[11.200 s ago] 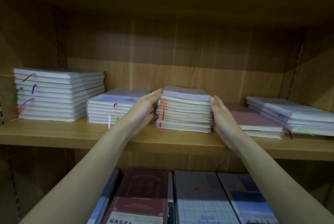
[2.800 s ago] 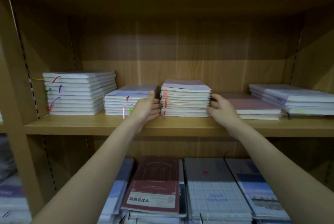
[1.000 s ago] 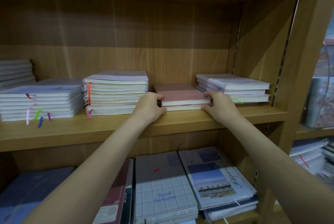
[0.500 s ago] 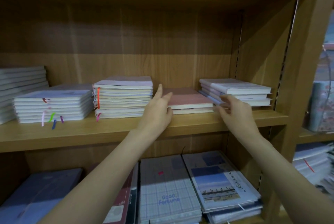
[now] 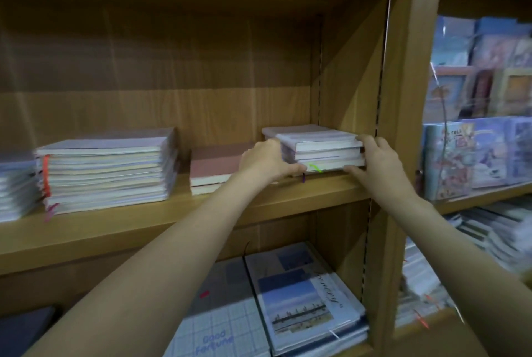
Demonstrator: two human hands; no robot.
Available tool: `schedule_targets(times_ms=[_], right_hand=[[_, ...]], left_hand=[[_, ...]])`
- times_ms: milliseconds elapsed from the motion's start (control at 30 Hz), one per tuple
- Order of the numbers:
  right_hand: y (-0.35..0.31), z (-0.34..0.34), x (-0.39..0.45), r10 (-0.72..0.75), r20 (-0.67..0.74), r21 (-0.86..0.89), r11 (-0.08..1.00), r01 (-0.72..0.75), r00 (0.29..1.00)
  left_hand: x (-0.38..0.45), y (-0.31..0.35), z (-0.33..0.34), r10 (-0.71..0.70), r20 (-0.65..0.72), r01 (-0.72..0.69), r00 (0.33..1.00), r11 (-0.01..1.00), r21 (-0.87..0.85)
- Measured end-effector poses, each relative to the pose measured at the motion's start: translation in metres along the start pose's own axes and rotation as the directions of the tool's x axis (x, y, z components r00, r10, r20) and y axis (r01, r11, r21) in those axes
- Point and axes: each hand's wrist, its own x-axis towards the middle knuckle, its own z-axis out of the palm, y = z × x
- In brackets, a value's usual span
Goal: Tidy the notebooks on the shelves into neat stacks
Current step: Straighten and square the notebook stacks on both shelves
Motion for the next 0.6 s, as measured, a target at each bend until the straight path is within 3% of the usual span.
schedule_targets(times_ms=[367, 600], right_hand=[[0.0, 0.025, 0.033, 0.054, -0.07, 0.07, 0.996, -0.049, 0.996], [0.005, 0.032, 0.029, 0.007, -0.136, 0.021, 1.0, -0.004, 0.991]], left_hand=[[0.033, -0.015, 0.017, -0.015, -0.03, 0.011, 0.999, 0.993, -0.118], [0.032, -0.012, 0.019, 0.009, -0.007, -0.009, 1.0, 0.996, -0.091]])
